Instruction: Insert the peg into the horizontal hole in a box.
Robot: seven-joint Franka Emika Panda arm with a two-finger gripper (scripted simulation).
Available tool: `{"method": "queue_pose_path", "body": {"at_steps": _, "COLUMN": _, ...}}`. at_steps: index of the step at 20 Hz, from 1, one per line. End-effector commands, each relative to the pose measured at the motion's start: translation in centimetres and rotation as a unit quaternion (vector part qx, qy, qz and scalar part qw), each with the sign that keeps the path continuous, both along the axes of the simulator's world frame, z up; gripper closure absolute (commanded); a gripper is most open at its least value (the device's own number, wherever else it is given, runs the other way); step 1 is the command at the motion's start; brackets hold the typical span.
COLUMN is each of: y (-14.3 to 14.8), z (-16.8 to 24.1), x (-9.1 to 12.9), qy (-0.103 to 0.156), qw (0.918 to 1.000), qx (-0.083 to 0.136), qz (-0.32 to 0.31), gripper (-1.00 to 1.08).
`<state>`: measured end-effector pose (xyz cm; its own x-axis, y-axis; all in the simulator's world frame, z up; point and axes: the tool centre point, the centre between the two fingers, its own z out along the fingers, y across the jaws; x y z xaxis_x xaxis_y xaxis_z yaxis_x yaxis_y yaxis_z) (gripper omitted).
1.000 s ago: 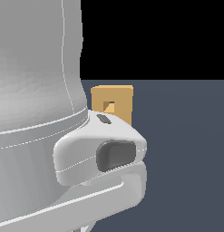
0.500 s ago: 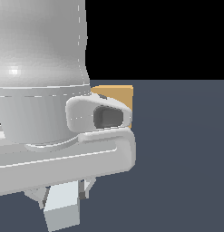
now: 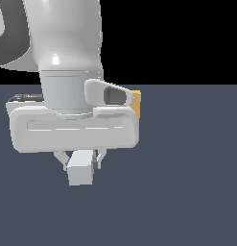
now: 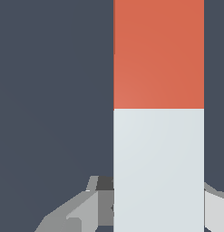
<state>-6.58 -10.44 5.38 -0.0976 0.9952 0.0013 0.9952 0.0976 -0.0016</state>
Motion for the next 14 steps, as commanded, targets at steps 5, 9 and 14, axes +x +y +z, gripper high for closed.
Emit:
{"method": "queue_pose_path", "body": {"at_steps": 5, "y": 4.3, "z": 1.3, "x": 0.7, "qy": -0.001, "qw": 0.9989, "qx": 0.000, "qz": -0.046, "gripper": 1.08}}
{"method": "queue_pose_path", "body": {"at_steps": 9, "y": 6.8, "z": 2.1, "x": 1.4, "qy": -0.001, "qw": 0.9973, "qx": 0.000, "qz": -0.073, "gripper": 1.08}}
{"method": "queue_pose_path", "body": {"at_steps": 14, "y": 9.2, "z": 2.8, "x": 2.2, "qy": -0.001, "qw": 0.9951, "qx": -0.001, "qz": -0.099, "gripper": 1.08}}
